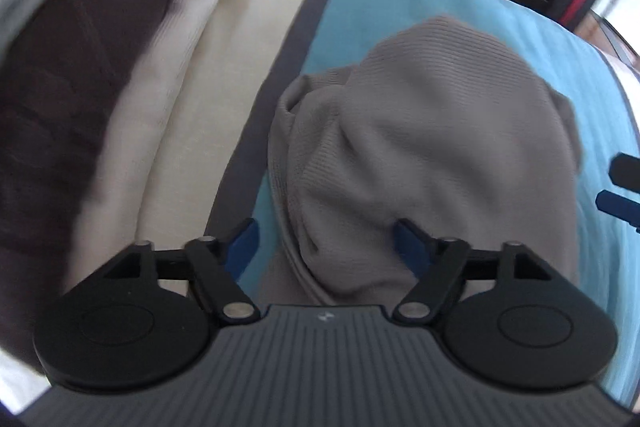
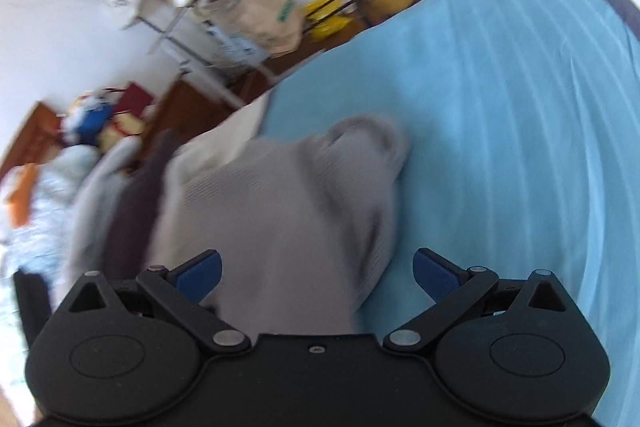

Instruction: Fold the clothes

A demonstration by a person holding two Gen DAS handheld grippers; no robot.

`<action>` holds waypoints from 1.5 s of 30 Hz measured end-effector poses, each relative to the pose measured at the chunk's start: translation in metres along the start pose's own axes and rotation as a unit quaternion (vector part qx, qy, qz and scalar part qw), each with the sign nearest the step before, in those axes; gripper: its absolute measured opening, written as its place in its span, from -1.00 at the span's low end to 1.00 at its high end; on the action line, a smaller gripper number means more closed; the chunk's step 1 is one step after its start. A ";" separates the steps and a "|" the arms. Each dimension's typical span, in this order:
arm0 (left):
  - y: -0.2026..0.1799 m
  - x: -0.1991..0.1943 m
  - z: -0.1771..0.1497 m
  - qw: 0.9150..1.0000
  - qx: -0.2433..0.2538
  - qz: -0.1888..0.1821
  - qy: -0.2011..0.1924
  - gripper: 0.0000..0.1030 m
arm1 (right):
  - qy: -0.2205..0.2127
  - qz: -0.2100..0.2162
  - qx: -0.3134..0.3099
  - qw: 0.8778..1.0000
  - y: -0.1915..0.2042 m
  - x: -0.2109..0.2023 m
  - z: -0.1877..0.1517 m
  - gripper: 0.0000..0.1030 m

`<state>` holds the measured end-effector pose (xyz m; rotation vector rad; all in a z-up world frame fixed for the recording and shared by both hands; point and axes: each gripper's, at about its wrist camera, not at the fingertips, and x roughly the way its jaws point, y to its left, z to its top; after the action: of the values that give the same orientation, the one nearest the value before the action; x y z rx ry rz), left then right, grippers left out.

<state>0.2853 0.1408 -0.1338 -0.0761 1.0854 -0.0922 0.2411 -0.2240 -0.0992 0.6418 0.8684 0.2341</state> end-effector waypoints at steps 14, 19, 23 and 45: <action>0.021 0.033 0.001 0.993 -0.067 -0.101 0.006 -0.05 | 0.004 0.052 -0.082 0.995 0.019 0.051 -0.012 -0.43; -0.020 0.000 -0.004 0.996 0.016 -0.084 -0.022 -0.20 | -0.029 0.117 -0.069 0.990 0.040 -0.006 -0.024 -0.49; -0.071 -0.044 -0.021 0.991 0.087 -0.069 -0.075 -0.53 | -0.046 0.163 -0.082 0.982 0.049 -0.060 -0.028 -0.50; -0.282 -0.181 -0.119 0.930 0.178 -0.306 -0.100 -0.63 | -0.106 0.132 -0.001 0.986 -0.047 -0.310 -0.050 -0.51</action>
<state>0.0857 -0.1213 0.0003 -0.0936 0.7939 -0.8260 0.0025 -0.3763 0.0453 0.7658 0.5783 0.3969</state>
